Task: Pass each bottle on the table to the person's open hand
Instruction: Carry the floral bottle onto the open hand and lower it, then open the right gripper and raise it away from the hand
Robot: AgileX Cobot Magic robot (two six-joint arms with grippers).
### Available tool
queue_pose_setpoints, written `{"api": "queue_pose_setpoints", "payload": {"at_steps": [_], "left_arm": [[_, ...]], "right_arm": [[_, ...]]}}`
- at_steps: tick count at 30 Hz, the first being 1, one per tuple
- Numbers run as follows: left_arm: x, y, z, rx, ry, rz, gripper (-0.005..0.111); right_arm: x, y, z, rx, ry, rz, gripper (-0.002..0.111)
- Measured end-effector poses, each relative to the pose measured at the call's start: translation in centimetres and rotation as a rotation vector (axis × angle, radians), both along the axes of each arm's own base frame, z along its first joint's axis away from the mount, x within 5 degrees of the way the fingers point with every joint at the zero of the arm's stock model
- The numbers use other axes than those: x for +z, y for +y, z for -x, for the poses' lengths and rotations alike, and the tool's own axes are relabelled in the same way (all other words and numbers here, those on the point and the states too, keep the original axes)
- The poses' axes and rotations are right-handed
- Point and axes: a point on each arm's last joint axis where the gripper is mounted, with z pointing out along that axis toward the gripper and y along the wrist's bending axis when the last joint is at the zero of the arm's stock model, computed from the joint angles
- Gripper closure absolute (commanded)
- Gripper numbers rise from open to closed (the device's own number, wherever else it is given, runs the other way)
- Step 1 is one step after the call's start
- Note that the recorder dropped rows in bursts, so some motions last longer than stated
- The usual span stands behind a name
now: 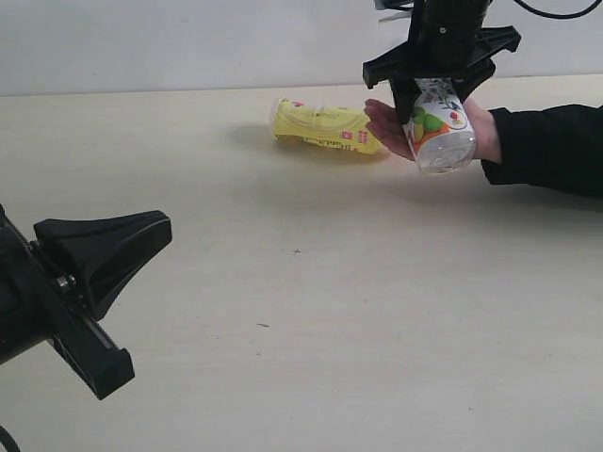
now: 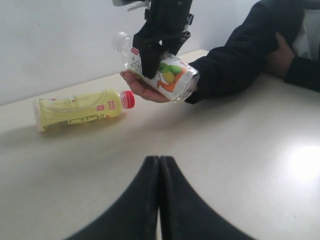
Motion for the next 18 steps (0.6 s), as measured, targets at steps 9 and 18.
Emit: {"api": "queue_pose_setpoints", "payload": {"at_steps": [9, 18], "left_arm": [[0.0, 0.0, 0.0, 0.0, 0.0, 0.0, 0.106], [0.0, 0.0, 0.0, 0.0, 0.0, 0.0, 0.106]], "right_arm": [[-0.56, 0.05, -0.18, 0.001, 0.006, 0.004, 0.034], [-0.53, -0.17, -0.24, 0.005, -0.001, 0.029, 0.032]]}}
